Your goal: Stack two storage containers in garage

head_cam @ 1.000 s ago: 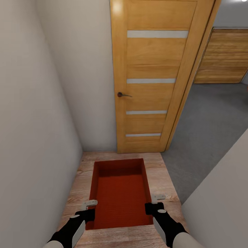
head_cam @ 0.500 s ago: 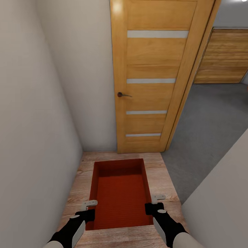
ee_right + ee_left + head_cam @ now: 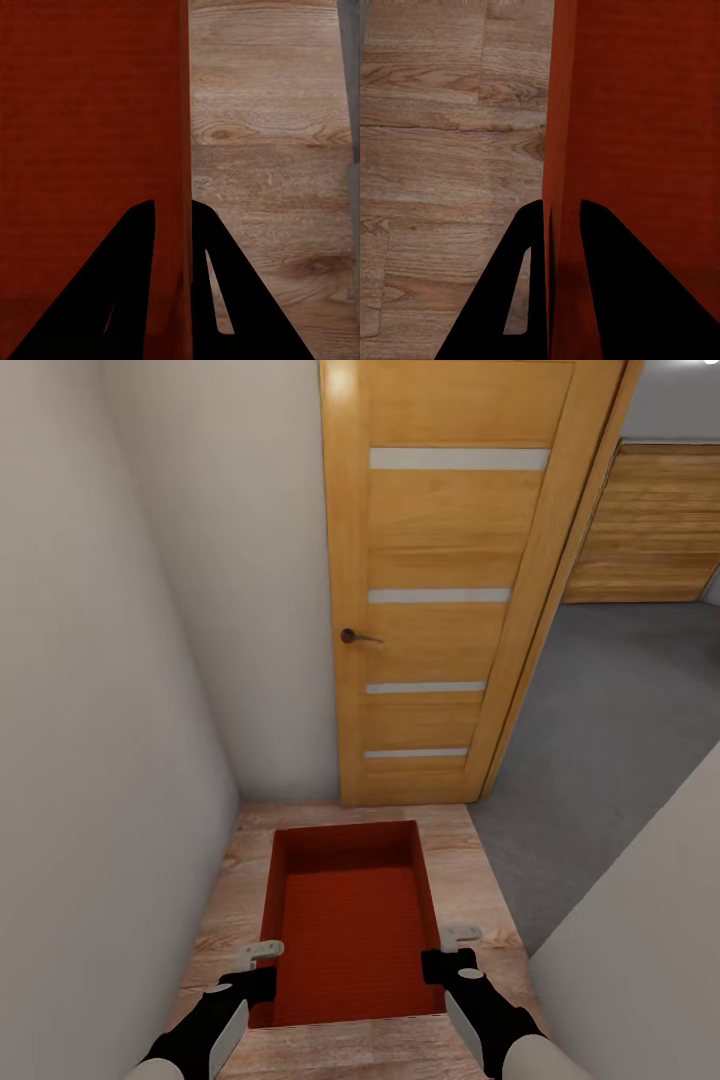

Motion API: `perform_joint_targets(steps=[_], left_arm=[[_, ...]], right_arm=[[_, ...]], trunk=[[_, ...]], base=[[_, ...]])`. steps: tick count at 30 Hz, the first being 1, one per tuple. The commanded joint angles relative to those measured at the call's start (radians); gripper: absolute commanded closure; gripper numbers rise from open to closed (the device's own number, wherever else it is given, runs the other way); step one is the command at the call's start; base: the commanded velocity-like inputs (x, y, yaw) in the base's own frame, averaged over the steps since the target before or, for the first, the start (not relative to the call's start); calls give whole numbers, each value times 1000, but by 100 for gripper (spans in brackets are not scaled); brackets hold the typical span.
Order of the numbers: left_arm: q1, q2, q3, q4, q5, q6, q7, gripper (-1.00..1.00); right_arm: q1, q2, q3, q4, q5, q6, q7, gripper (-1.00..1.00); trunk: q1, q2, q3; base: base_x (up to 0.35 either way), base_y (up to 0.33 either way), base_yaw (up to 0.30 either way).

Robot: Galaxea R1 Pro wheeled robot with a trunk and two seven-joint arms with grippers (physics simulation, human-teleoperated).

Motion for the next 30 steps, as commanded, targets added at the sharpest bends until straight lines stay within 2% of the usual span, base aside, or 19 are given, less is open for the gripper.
perform_joint_targets(steps=[1,9,14,30], left_arm=[[1,0,-28,-5,-5,5,4,100],[1,7,-28,-5,-5,3,4,100],[1,7,-28,-6,-5,6,4,100],[1,7,-28,-7,-5,8,4,100]], right_arm=[[-1,1,-22,1,7,7,0,100],[-1,1,-23,0,6,7,0,100],[-1,2,-23,-1,5,5,-4,100],[-1,2,-24,-2,4,4,-8,100]], trunk=[[1,-2,-2],[1,-2,-2],[1,-2,-2],[1,-2,-2]], base=[[259,0,0],[316,0,0],[108,0,-55],[4,0,-256]])
